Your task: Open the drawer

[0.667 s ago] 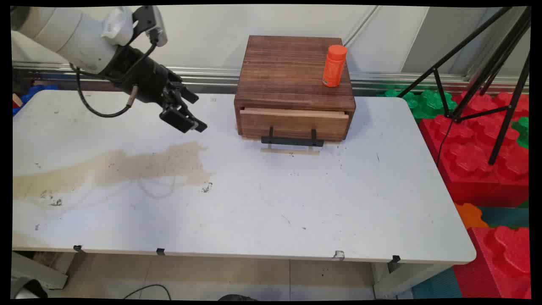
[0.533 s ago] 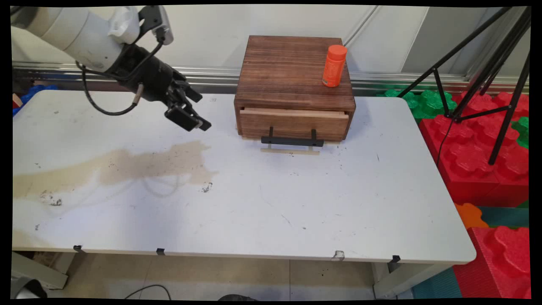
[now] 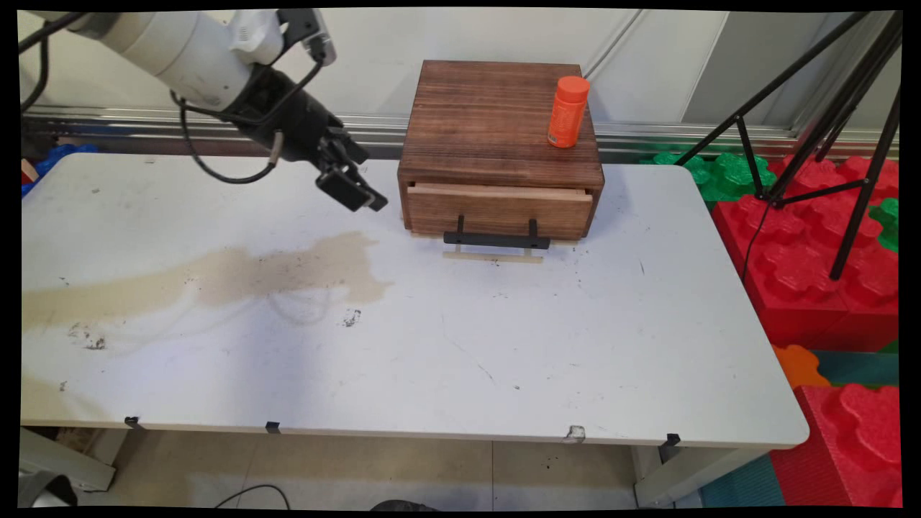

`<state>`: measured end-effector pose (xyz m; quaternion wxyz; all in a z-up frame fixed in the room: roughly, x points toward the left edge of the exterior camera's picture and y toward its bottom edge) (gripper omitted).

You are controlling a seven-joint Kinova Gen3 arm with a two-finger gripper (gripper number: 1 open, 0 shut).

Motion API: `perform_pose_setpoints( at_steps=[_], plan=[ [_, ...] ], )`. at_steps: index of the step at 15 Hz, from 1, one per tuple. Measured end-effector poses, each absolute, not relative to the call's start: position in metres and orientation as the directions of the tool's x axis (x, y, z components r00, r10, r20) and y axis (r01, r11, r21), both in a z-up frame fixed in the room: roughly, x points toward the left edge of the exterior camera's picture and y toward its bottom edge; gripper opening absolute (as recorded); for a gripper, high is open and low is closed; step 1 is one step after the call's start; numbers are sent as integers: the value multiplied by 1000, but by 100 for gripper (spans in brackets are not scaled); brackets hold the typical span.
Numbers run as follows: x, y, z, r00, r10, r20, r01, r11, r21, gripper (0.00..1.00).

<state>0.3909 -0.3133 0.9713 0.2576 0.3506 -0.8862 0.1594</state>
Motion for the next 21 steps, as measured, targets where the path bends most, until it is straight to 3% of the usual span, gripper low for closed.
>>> perform_pose_setpoints(
  at_steps=[8,21],
  plan=[
    [359,-338,964,-633,-543,552,-699,707,-106,100],
    [294,-374,924,-660,-551,510,-688,716,-117,100]
  ],
)
